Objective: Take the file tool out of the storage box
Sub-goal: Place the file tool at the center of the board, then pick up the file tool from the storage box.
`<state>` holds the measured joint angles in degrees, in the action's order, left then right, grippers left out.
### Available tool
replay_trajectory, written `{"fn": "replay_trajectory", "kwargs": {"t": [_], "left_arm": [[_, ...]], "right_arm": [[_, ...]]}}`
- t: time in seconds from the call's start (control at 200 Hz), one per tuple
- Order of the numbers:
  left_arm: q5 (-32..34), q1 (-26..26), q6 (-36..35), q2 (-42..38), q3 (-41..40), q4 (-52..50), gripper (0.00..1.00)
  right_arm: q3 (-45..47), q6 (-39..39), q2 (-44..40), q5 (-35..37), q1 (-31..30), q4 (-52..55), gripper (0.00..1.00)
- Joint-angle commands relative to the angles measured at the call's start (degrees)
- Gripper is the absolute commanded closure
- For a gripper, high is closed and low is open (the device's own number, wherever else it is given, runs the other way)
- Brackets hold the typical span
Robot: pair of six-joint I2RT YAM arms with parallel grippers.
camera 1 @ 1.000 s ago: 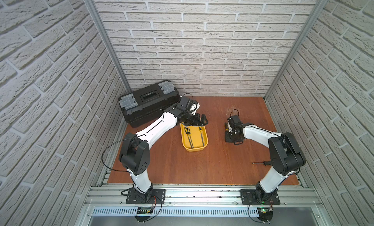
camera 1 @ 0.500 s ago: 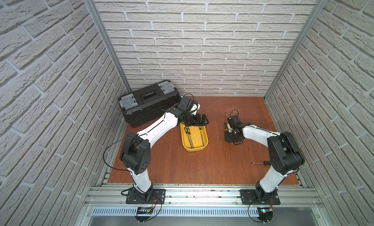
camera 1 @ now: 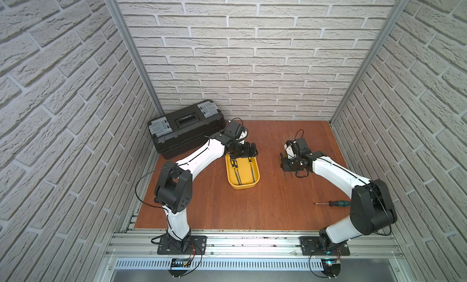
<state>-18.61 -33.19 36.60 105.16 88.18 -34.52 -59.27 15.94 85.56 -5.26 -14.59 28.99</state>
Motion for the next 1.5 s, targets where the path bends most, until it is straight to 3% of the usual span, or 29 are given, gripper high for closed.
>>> {"fn": "replay_trajectory", "kwargs": {"t": [0.0, 0.175, 0.34, 0.545, 0.825, 1.495], "left_arm": [[3.9, -0.6, 1.3, 2.3, 3.7, -2.9, 0.09], [11.4, -1.7, 1.4, 6.4, 9.4, -9.0, 0.14], [13.1, -1.9, 3.1, 9.3, 10.8, -9.0, 0.19], [14.4, -2.1, 4.2, 12.0, 12.2, -8.3, 0.30], [15.3, -2.3, 4.6, 15.1, 12.7, -5.8, 0.40], [17.2, -2.3, 4.6, 21.1, 15.9, -3.9, 0.52]], "right_arm": [[-0.9, -1.0, -4.2, -6.9, 0.3, 0.8, 0.59], [-0.2, 0.2, -8.7, -11.8, 0.3, 0.7, 0.50], [0.4, 1.0, -12.2, -15.1, 0.3, 0.3, 0.22], [0.3, 0.9, -15.0, -16.5, 0.3, 1.3, 0.01], [-0.2, 0.9, -17.2, -16.3, 0.3, 2.7, 0.00], [-1.6, 0.6, -16.9, -14.1, 0.4, 3.5, 0.00]]}}
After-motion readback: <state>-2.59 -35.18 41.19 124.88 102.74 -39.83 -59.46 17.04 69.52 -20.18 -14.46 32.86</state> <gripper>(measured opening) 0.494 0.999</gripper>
